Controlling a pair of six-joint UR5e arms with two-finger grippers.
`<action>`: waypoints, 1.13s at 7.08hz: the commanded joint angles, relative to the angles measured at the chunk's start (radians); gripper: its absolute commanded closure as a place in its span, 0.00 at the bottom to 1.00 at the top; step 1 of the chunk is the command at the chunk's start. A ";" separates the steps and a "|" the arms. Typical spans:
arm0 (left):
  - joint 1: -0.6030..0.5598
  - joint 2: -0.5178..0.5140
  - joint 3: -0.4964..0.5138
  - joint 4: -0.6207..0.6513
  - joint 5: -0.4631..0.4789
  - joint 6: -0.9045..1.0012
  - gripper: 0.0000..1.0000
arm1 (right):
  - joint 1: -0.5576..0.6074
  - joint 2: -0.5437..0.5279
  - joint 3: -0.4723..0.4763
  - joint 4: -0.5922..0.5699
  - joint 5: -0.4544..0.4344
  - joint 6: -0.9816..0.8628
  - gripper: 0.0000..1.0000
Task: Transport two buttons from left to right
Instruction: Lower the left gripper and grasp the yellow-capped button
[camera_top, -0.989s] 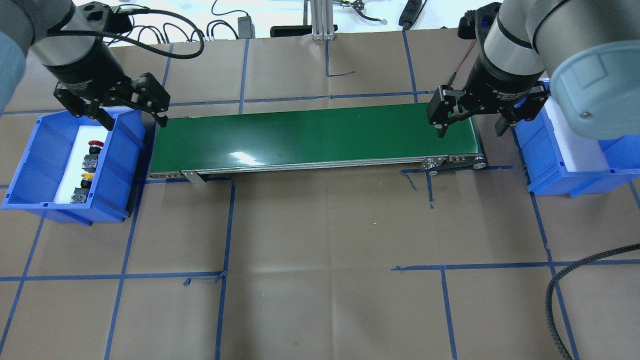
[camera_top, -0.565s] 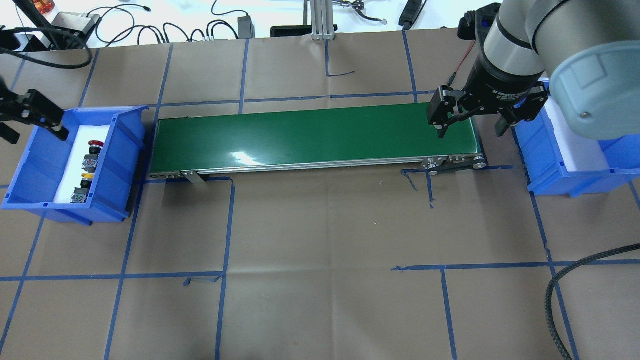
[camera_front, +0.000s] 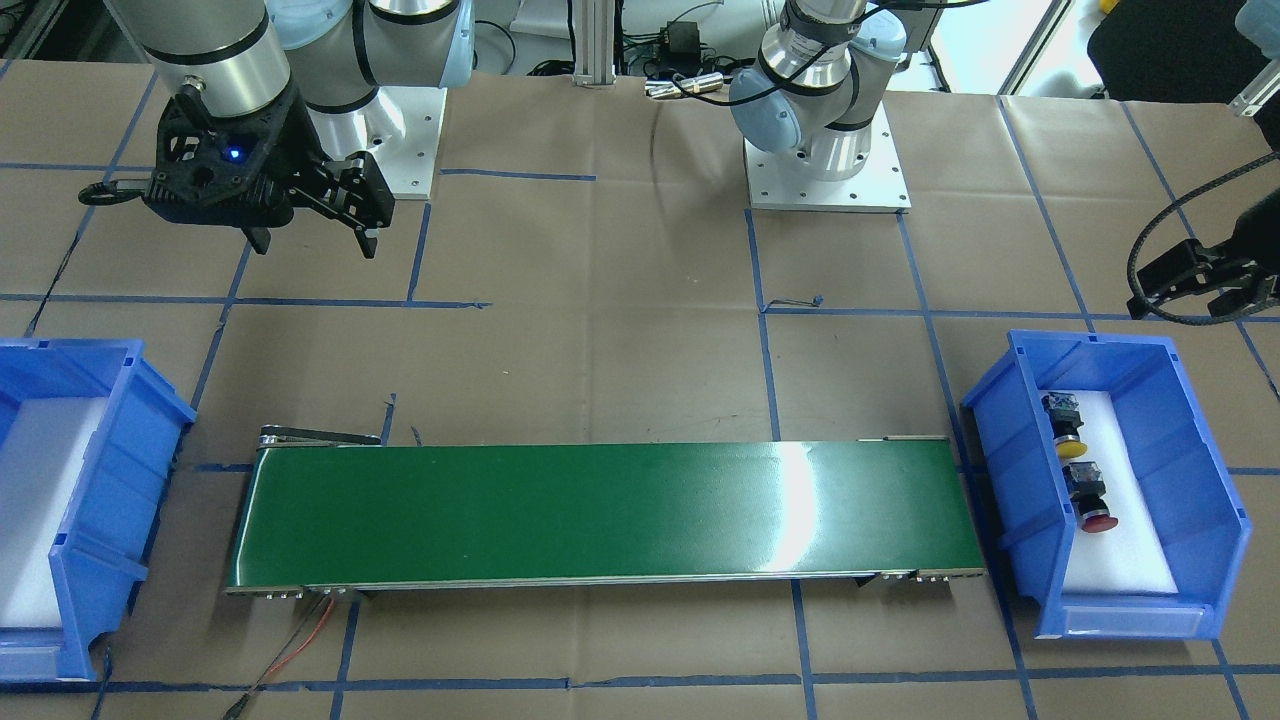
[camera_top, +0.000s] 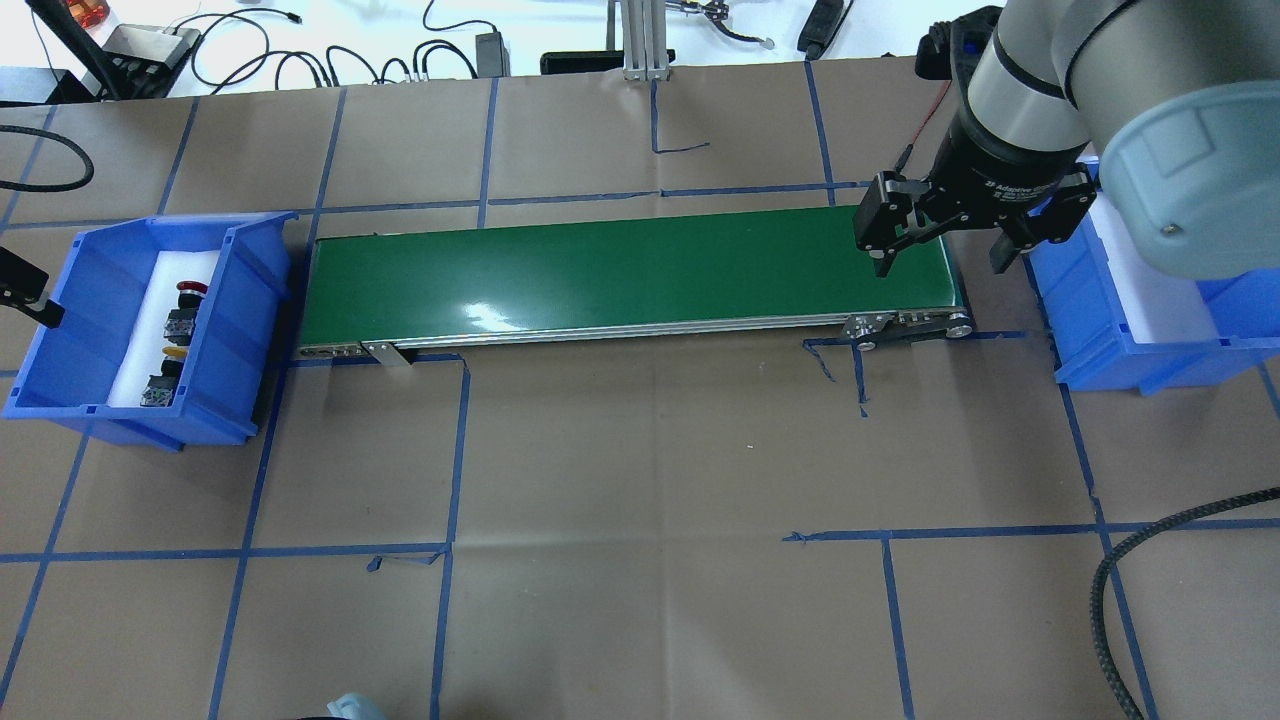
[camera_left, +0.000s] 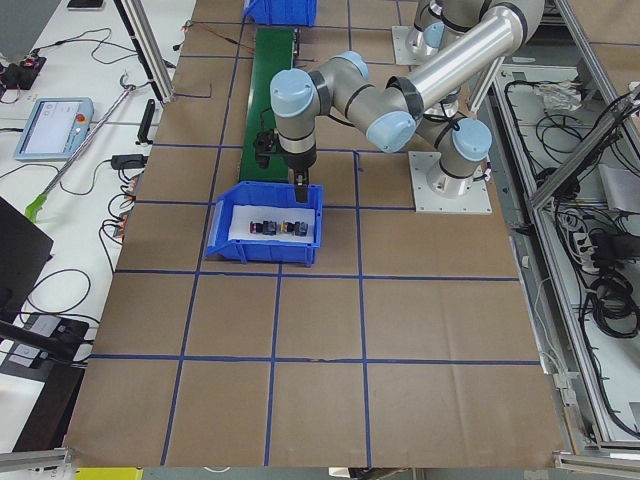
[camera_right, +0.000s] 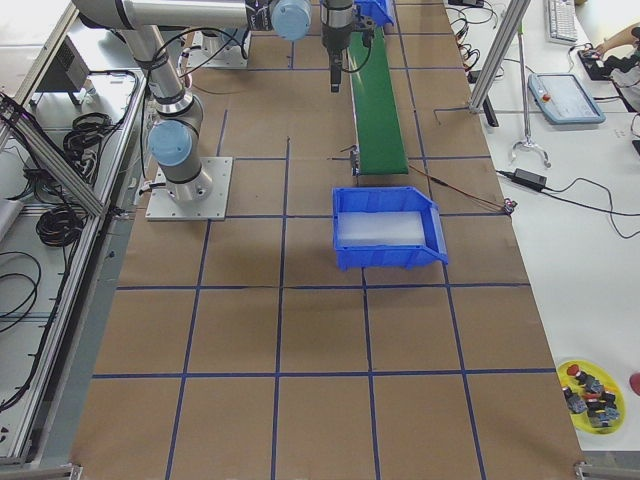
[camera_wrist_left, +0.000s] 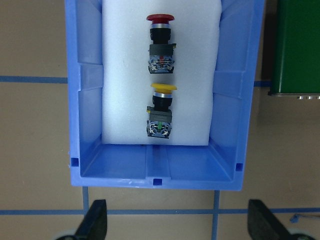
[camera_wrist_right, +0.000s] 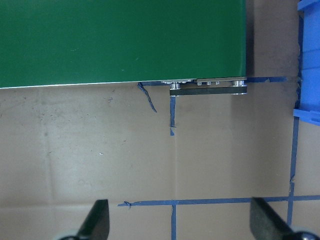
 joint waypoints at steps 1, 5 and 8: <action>0.001 -0.008 -0.130 0.197 -0.001 0.000 0.00 | 0.000 0.000 -0.001 0.001 0.000 0.000 0.00; -0.009 -0.123 -0.254 0.437 -0.010 0.000 0.00 | 0.000 0.000 -0.003 -0.001 0.000 0.000 0.00; -0.017 -0.211 -0.258 0.521 -0.011 0.002 0.00 | 0.000 -0.002 -0.006 0.001 -0.001 0.002 0.00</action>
